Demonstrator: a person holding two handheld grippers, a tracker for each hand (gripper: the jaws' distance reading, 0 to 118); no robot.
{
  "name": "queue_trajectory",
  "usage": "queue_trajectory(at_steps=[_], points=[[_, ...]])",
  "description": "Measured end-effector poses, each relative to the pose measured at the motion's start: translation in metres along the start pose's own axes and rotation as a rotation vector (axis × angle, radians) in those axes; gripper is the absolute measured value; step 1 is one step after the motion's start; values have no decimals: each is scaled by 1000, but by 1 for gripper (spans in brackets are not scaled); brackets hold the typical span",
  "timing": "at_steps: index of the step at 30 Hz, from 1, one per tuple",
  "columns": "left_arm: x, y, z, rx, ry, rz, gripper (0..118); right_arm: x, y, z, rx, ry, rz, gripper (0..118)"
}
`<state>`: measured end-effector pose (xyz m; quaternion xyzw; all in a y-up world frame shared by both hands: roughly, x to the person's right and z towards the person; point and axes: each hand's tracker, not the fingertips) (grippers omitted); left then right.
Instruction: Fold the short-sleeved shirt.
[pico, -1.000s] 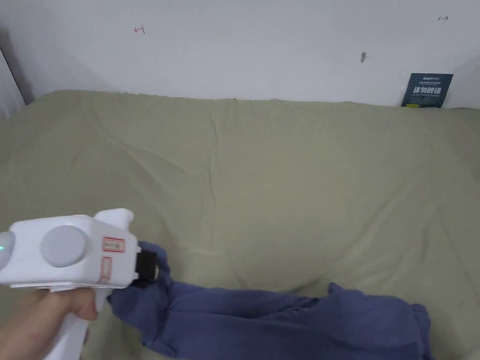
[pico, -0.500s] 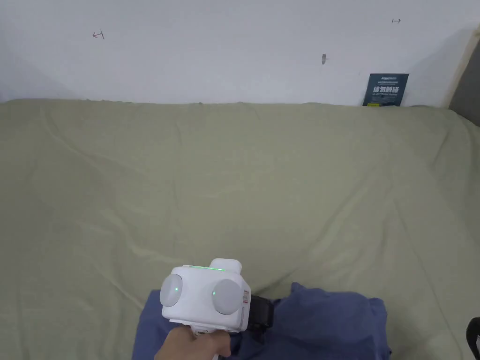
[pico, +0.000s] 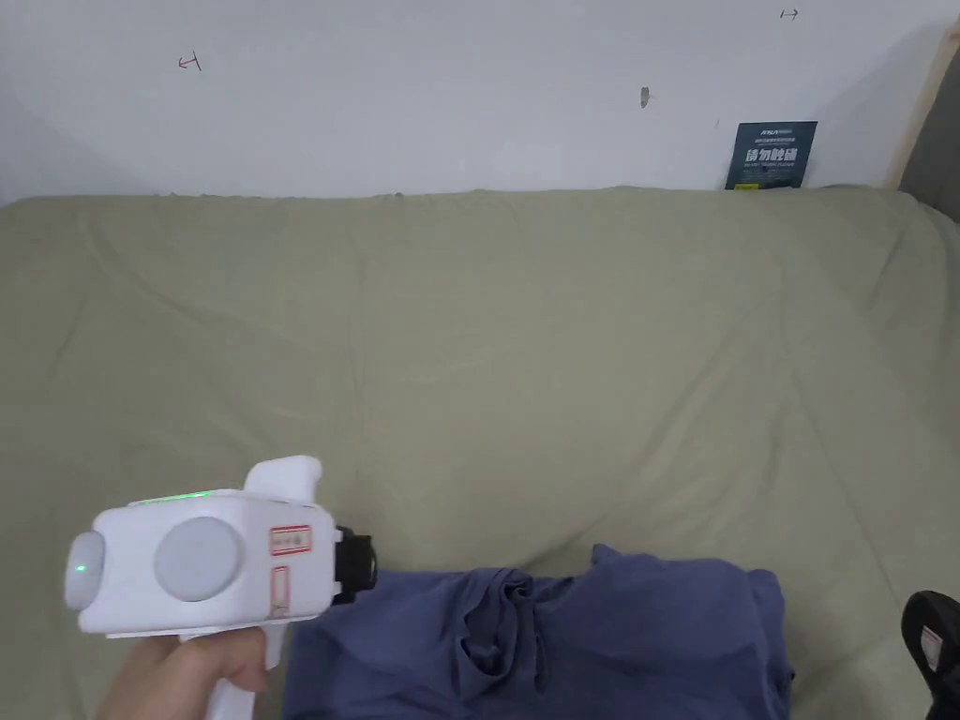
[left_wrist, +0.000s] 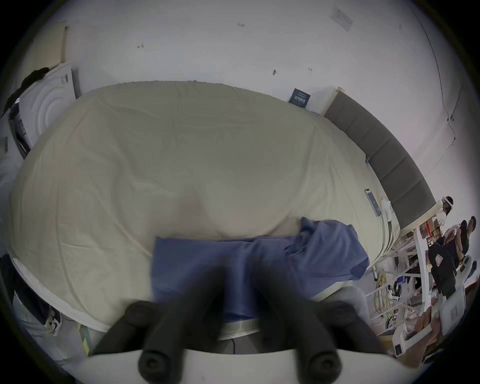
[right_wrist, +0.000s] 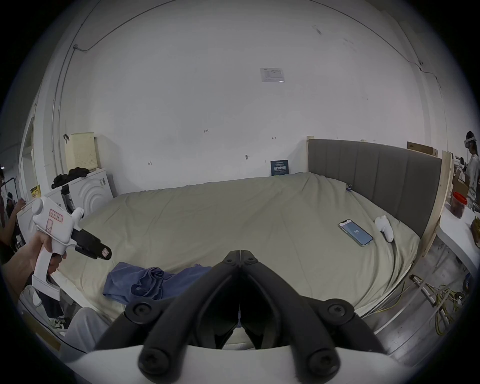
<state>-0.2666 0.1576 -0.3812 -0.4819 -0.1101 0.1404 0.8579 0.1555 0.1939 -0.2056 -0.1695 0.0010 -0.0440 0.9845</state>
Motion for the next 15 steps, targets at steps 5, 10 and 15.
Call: queue_trajectory(at_steps=[5, 10, 15], points=[[-27, -8, -41, -76, -79, 103, 0, -6, -1, -3, -14, 13, 6, 0], [-5, -21, -104, -192, -213, 152, 0, -7, 0, -4, -27, 5, 20, 0], [29, -30, -139, -216, -289, 126, 0, -1, -2, -5, -49, -21, 21, 0]])
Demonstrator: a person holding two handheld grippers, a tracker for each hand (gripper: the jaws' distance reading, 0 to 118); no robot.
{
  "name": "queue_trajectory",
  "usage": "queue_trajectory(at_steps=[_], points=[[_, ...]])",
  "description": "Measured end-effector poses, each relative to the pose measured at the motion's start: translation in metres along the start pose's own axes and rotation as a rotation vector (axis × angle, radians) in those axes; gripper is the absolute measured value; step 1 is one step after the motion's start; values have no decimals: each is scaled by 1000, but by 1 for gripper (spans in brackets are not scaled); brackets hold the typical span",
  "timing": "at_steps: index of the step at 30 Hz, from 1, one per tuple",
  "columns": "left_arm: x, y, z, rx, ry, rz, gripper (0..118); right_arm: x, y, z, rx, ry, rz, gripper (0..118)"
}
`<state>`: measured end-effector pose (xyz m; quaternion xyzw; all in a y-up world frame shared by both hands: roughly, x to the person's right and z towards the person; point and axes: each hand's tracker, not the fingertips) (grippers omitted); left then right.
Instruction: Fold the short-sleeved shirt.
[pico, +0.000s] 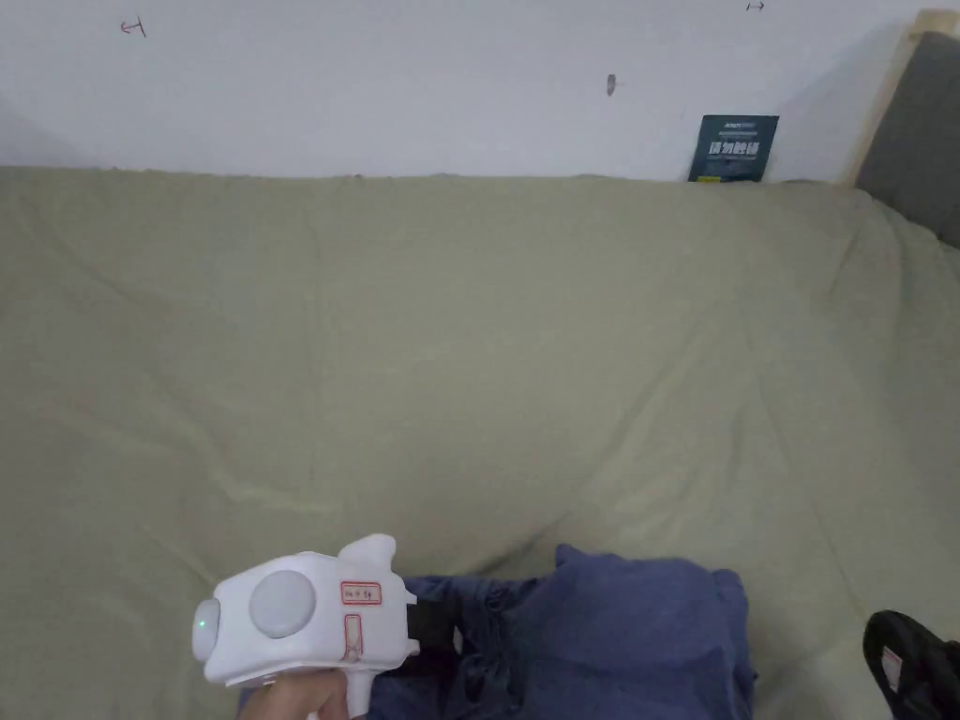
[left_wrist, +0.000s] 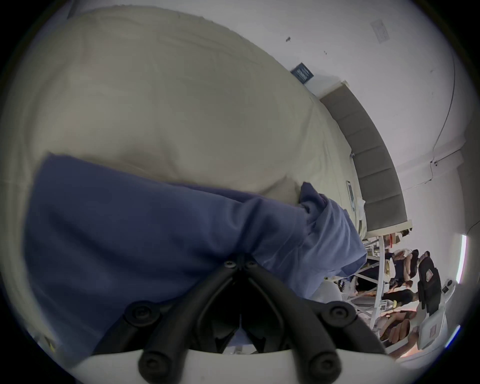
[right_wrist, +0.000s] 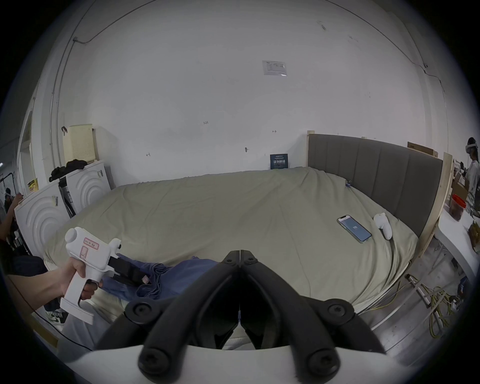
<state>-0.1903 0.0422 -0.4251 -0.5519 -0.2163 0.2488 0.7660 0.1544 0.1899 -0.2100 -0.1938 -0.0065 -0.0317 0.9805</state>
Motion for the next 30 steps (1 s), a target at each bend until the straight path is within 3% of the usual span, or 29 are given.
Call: queue_trajectory(at_steps=[9, 13, 18, 24, 25, 26, 27, 29, 30], points=[[-14, 4, 16, -15, -32, 5, 0, -6, -5, -10, -35, 13, -13, 0], [-23, 5, 70, 47, 36, -67, 0, -11, 0, -9, -17, 31, -8, 0], [-56, 1, 148, 167, 85, -35, 0, -21, 4, -10, -6, 54, 12, 0], [-90, -4, 169, 205, 78, 45, 0, -32, 5, -11, -8, 73, 22, 0], [-95, -5, 167, 212, 29, 59, 31, -34, 5, -11, -11, 75, 27, 0], [-96, -5, 164, 215, -16, 79, 79, -35, 5, -11, -13, 74, 32, 0], [-100, -4, 159, 194, -42, 79, 118, -36, 5, -11, -16, 76, 35, 0], [-106, -8, 145, 136, -112, 45, 116, -38, 6, -11, -19, 76, 39, 0], [-106, -3, 136, 161, -165, 91, 116, -38, 7, -11, -22, 75, 41, 0]])
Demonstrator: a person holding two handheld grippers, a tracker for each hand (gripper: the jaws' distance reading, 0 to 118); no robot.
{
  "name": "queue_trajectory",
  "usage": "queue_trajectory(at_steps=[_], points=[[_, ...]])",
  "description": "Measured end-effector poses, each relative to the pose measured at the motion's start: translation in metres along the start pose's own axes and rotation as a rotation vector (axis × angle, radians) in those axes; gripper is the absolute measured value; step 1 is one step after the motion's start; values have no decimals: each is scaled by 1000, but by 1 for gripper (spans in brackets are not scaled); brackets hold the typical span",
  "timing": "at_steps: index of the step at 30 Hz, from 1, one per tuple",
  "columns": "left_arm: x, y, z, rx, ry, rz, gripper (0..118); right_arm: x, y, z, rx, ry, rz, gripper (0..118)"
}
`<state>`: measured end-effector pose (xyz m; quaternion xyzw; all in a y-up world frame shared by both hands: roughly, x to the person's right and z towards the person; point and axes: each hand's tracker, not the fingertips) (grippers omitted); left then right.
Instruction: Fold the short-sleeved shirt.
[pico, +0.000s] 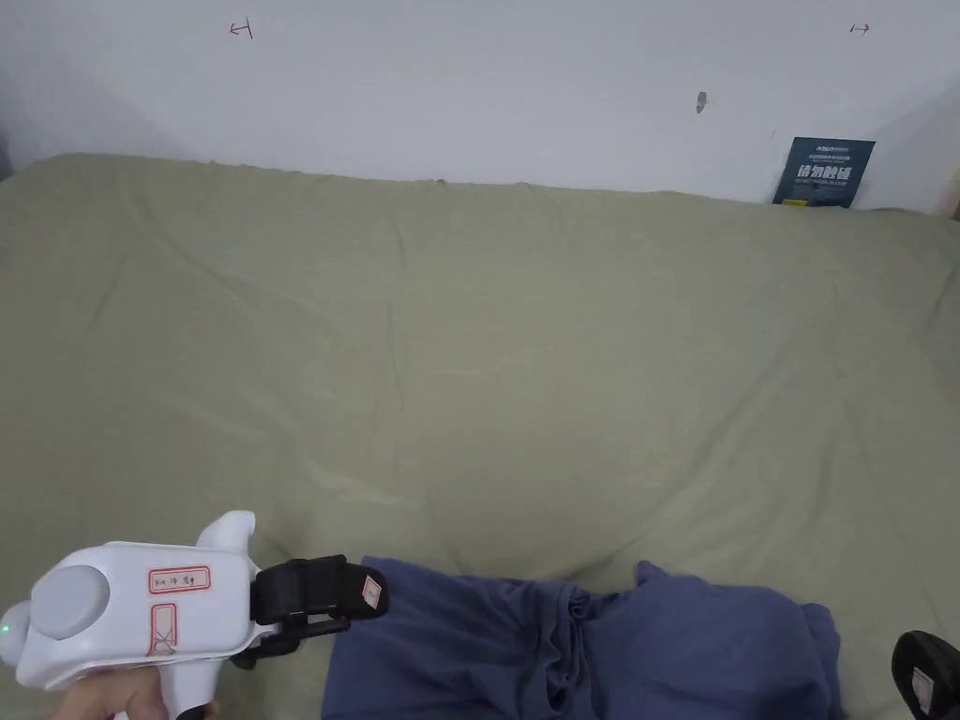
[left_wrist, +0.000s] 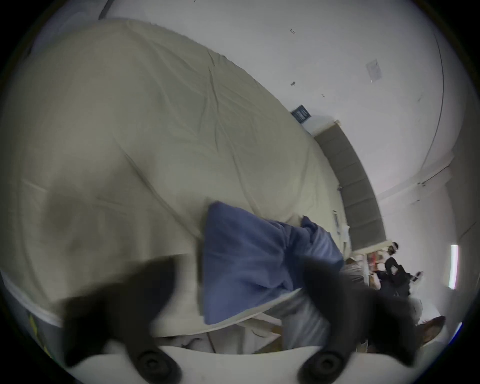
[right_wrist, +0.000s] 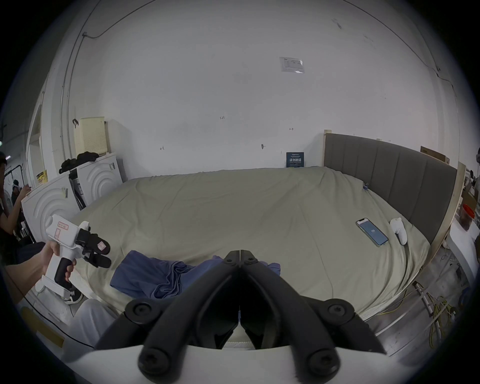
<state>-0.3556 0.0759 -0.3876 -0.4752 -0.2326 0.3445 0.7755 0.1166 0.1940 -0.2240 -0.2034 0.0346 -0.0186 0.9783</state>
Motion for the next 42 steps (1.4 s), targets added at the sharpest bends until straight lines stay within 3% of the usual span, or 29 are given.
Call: queue_trajectory(at_steps=[6, 10, 11, 12, 13, 14, 15, 16, 23, 32, 39, 42], points=[[-38, 13, -36, -76, 3, 31, 115, 0, 0, -1, -12, -17, 5, 0], [-39, 19, -52, -143, -186, 99, 111, 1, -1, -3, -23, -27, 3, 0], [-41, 18, -58, -163, -207, 119, 100, 2, -1, -3, -24, -27, 1, 0], [-42, 14, -64, -159, -188, 149, 79, 2, -1, -4, -23, -26, -3, 0], [-41, 11, -69, -182, -117, 137, 35, 2, -1, -4, -22, -27, -9, 0], [-43, 9, -73, -186, -73, 132, 14, 2, -1, -4, -20, -27, -12, 0], [-49, 9, -71, -138, -63, 77, 14, 2, -1, -3, -20, -28, -16, 0], [-51, 12, -64, -119, -115, 90, 13, 2, -1, -3, -20, -26, -16, 0], [-28, 15, -2, -56, -81, 82, 11, 7, 3, 0, 0, -25, -13, 0], [9, 26, 113, 88, 307, 16, 11, 8, 6, -2, 22, 24, -18, 0], [76, 28, 95, 67, 467, -103, 11, 11, 6, 3, 39, 36, -24, 0], [114, 24, 76, 62, 572, -227, 11, 15, 7, 5, 44, 23, -17, 0]])
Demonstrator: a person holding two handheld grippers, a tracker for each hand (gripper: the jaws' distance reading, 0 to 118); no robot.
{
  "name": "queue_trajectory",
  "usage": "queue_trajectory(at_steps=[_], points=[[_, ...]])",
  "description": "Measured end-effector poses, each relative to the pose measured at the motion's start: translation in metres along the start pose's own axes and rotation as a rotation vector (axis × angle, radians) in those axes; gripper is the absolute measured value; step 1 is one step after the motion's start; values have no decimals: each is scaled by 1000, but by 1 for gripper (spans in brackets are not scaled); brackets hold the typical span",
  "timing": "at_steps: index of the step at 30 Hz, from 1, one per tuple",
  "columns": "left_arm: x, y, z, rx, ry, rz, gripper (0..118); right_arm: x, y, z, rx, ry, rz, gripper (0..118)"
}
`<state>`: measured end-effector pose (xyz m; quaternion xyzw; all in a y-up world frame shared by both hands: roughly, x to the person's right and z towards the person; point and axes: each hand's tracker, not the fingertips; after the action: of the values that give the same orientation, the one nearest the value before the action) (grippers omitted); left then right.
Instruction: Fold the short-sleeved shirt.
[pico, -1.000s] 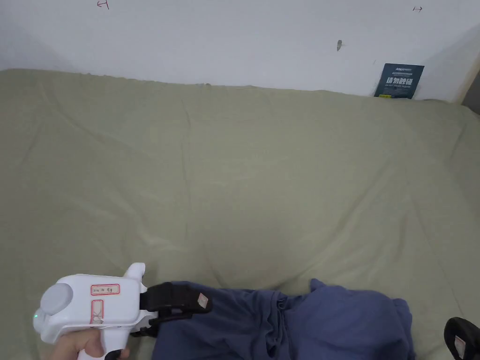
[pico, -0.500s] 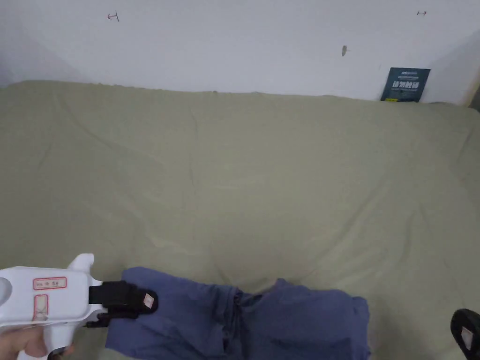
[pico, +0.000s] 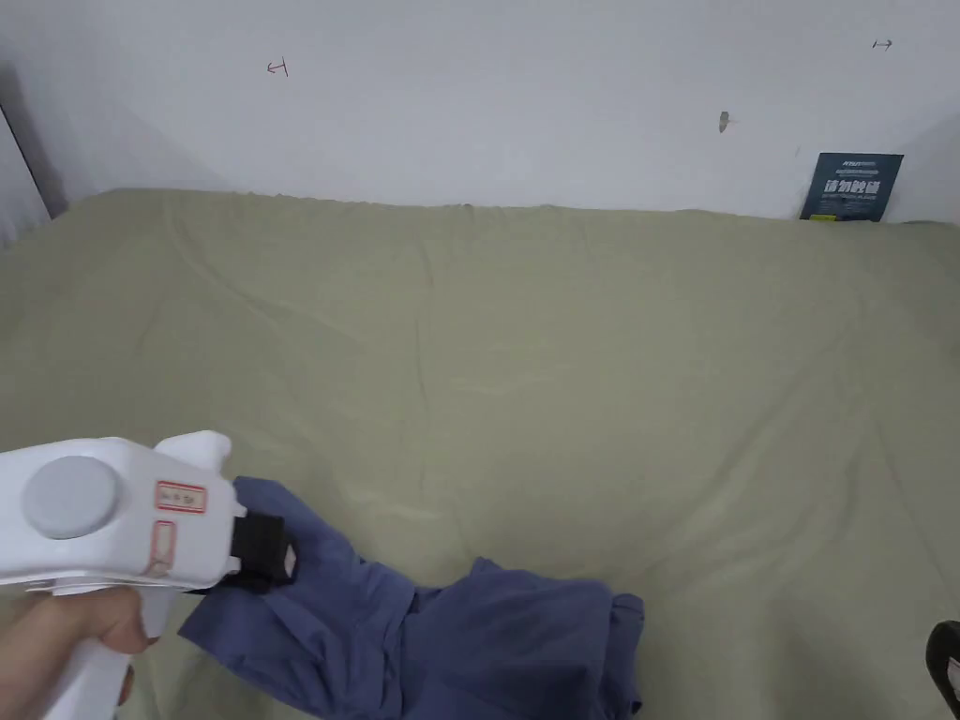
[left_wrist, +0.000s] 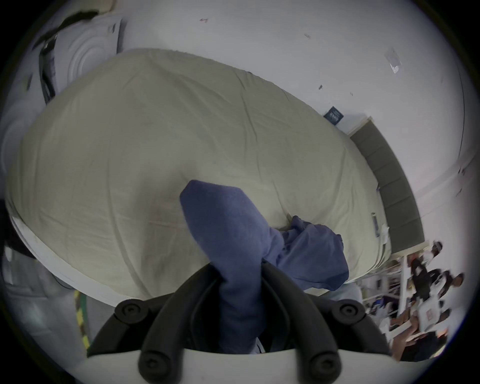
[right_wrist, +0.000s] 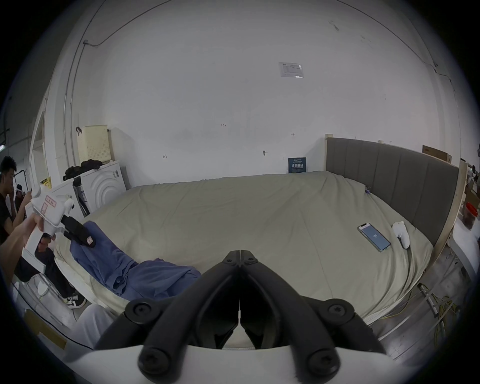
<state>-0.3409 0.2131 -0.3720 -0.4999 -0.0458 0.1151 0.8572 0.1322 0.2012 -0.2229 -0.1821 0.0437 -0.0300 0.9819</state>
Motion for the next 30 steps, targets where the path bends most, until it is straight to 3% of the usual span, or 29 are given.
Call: queue_trajectory(at_steps=[6, 11, 15, 16, 17, 19, 25, 30], points=[[88, 0, -17, -49, 88, -170, 11, 11, -2, 6, 10, -18, -18, 0], [164, -16, -69, -83, 183, -312, 11, 17, -6, 10, 12, -29, -29, 0], [218, -39, -121, -134, 176, -403, 11, 25, -10, 12, 5, -44, -55, 0], [230, -46, -135, -149, 193, -425, 18, 27, -11, 12, -2, -50, -63, 0], [241, -52, -152, -150, 212, -447, 41, 30, -12, 13, -5, -53, -68, 0], [251, -59, -169, -146, 198, -436, 118, 32, -13, 15, -10, -59, -75, 0], [256, -55, -149, -156, 70, -357, 115, 36, -13, 18, -14, -73, -81, 0], [211, -38, -92, -62, -54, -285, 112, 34, -13, 14, -16, -65, -90, 0]])
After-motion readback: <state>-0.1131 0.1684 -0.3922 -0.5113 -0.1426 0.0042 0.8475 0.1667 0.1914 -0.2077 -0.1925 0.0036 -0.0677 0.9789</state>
